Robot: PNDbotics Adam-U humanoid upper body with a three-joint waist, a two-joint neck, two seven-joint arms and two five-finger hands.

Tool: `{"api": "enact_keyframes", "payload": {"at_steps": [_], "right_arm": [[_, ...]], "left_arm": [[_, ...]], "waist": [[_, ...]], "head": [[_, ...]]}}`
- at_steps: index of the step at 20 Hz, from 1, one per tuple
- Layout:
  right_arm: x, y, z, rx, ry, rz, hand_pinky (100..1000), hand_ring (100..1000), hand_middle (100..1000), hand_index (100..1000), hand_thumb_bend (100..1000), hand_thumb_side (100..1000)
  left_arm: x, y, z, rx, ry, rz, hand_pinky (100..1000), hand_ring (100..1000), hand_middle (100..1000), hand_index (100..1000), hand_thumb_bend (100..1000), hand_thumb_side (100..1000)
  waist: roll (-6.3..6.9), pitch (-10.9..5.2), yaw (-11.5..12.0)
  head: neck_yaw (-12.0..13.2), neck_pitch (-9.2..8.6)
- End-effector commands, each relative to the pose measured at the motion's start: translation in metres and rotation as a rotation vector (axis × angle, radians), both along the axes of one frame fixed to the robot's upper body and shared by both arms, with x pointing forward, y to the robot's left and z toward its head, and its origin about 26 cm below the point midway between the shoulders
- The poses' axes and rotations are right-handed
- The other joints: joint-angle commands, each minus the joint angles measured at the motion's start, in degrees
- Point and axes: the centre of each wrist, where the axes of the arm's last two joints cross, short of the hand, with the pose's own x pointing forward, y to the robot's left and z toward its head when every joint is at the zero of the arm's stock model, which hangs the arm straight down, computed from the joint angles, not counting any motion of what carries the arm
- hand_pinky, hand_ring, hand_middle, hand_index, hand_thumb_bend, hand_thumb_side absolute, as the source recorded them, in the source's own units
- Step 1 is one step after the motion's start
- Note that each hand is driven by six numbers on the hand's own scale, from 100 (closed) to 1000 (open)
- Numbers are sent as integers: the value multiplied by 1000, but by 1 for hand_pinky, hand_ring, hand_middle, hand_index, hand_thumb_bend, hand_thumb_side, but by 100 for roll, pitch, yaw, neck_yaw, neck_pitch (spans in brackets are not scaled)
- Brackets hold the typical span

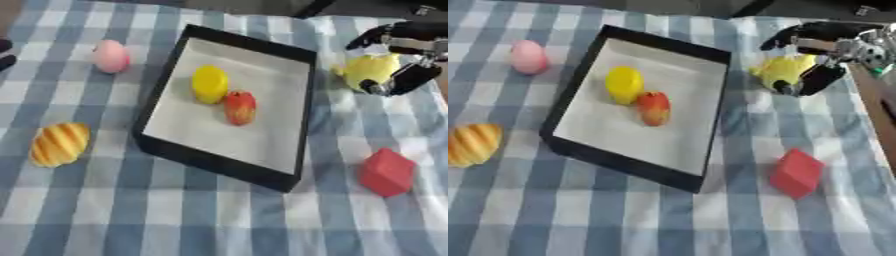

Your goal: Pick up objects on the table and place them in the box.

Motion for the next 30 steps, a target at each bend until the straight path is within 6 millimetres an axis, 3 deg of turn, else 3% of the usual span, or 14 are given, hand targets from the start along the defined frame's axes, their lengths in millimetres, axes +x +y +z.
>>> {"api": "enact_keyframes", "payload": {"at_steps": [1, 11, 15, 22, 26, 30], "right_arm": [[-1, -11, 12, -22, -43, -49, 960, 920, 884, 935, 259, 215], [2, -26, 8, -46, -30, -138, 961, 917, 879, 934, 292, 221], [2, -33, 6, -48, -36, -189, 943, 876, 779, 870, 305, 100], [2, -31, 3, -12, -126, -181, 900, 759, 560, 666, 212, 100], [-1, -27, 10, 26, -234, -164, 880, 709, 492, 576, 132, 100], [-6, -23, 19, 56, -308, -146, 875, 701, 483, 565, 100, 100]], "left_arm": [[-3, -1, 11, 13, -35, -9, 847, 807, 816, 817, 127, 812], [-2, -2, 13, 24, -36, -13, 847, 807, 816, 817, 126, 814], [-2, -2, 12, 32, -30, -16, 848, 808, 816, 817, 125, 818], [-2, -2, 11, 37, -26, -19, 848, 808, 816, 817, 124, 815], [-2, -2, 11, 37, -27, -22, 849, 808, 816, 816, 124, 809], [-4, -2, 11, 31, -33, -22, 849, 809, 816, 816, 126, 805]], "waist": [[-73, 1, 10], [-96, 67, 35], [-94, 86, 24], [-96, 55, 2], [-94, -2, -45], [-99, -83, -89]], "head": [[-19, -93], [-22, -124], [-14, -110], [-12, -70], [-24, -26], [-42, 29]]}}
